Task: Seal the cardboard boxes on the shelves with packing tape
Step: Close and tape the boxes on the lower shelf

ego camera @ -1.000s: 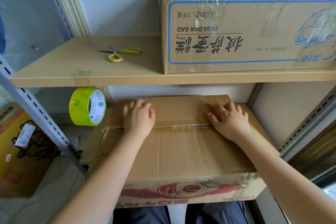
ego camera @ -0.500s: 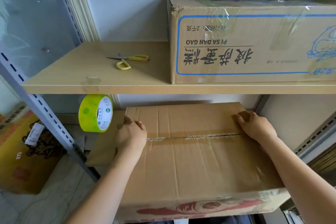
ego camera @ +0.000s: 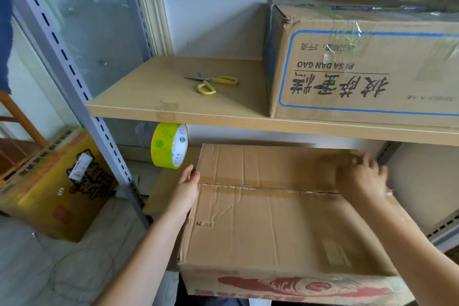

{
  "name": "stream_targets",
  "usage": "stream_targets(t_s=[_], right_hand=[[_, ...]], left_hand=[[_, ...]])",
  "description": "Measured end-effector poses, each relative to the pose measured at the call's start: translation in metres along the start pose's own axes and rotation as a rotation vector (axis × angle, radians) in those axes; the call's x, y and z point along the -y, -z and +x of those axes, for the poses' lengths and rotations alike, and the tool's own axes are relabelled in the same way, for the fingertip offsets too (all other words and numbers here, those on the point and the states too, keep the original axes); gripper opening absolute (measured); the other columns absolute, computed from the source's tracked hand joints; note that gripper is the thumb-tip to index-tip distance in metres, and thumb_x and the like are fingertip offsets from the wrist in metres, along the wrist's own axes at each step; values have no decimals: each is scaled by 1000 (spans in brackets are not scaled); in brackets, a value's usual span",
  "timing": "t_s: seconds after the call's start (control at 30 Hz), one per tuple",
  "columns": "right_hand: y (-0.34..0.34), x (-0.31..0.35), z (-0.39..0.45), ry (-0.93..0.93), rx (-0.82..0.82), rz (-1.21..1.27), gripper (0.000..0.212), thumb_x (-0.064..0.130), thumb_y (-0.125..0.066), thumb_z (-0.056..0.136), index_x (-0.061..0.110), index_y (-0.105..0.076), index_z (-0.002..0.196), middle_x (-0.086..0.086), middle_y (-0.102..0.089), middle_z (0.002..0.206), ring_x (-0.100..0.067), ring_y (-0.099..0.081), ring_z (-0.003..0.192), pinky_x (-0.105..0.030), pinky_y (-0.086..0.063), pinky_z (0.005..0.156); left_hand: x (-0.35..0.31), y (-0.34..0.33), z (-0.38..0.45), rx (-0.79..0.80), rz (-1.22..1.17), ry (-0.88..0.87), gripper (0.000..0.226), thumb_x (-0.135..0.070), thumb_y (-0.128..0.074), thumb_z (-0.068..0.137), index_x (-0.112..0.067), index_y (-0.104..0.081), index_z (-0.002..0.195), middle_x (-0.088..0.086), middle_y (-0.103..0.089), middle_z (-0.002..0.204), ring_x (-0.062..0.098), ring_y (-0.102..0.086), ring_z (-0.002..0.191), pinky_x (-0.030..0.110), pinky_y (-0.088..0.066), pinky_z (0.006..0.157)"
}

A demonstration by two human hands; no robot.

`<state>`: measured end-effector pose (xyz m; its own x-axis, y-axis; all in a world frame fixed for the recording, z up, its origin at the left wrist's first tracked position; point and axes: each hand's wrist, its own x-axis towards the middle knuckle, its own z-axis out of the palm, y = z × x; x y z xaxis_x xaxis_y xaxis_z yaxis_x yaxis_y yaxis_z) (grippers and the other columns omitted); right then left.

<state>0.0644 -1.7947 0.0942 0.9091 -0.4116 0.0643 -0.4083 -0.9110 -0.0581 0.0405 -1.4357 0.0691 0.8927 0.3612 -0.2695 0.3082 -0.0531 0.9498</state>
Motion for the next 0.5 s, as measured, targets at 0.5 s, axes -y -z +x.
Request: stream_targets(t_s=[0.5], right_hand=[[102,273,-138,341,578,1470,44,63,-58,87,22,-68,103,4,-69,90,-9,-63,93,-21,-43,74]], left_hand=[[-99,87,-29,47,107,-280,49,-68,-52,85,-26,-70,104,-4,-75,95,15,-70,91,46,-54,94]])
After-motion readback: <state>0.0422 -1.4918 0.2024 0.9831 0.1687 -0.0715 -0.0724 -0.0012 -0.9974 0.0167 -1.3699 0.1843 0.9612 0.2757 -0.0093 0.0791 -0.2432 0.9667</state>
